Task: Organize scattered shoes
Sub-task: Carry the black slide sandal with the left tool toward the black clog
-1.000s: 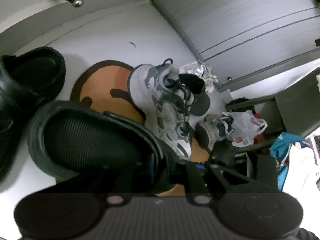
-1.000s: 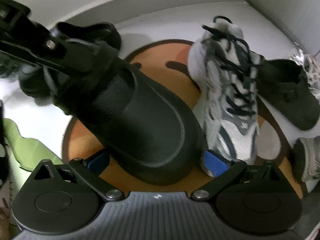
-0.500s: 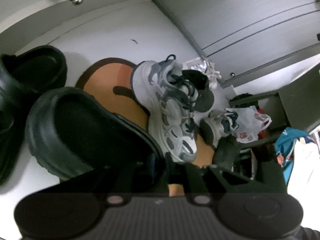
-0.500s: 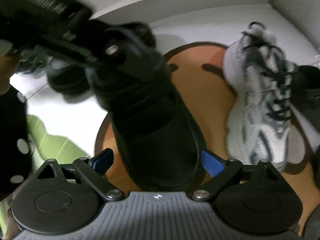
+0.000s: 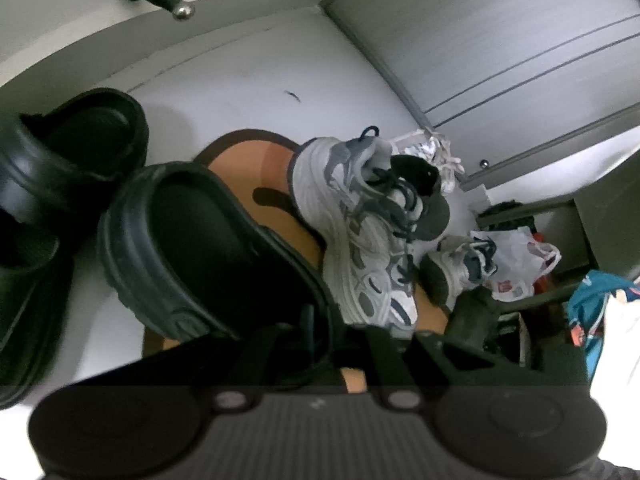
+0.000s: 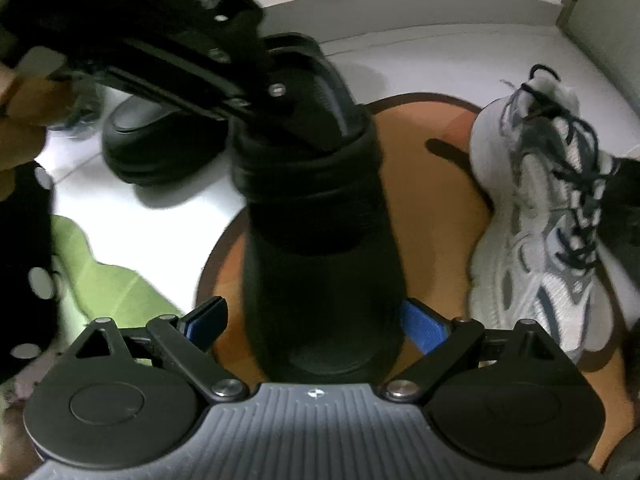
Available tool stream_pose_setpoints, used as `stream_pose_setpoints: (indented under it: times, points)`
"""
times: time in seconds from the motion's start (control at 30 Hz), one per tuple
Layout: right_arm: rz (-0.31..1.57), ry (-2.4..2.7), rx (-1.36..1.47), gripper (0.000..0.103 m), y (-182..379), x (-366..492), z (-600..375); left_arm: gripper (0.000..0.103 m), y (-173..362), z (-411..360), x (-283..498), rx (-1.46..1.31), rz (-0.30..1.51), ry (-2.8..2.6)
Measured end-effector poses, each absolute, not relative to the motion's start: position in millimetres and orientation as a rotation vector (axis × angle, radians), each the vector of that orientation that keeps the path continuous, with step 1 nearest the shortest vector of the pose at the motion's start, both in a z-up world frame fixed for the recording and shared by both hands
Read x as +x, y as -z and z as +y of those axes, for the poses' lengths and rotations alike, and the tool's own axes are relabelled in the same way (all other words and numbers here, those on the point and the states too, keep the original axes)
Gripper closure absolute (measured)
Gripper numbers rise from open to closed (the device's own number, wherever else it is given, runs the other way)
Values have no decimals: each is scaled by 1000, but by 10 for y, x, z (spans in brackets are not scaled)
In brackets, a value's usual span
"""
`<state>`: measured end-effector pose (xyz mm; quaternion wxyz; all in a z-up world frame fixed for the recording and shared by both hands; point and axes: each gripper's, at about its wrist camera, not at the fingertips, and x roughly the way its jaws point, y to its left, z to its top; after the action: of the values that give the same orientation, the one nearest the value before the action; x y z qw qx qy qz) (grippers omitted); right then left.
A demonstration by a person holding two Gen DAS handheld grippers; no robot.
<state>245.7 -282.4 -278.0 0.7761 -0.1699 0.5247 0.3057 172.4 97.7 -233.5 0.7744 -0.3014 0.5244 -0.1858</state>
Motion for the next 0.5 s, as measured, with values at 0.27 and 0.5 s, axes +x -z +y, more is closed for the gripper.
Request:
stream_pose_setpoints:
  times: [0.27, 0.5]
  points:
    - [1154, -626, -286, 5, 2708, 2602, -2776, 96, 2343, 987, 1737, -661, 1143, 399]
    - [1152, -578, -226, 4, 2732, 2644, -2802, 96, 2355, 978, 1761, -672, 1149, 404]
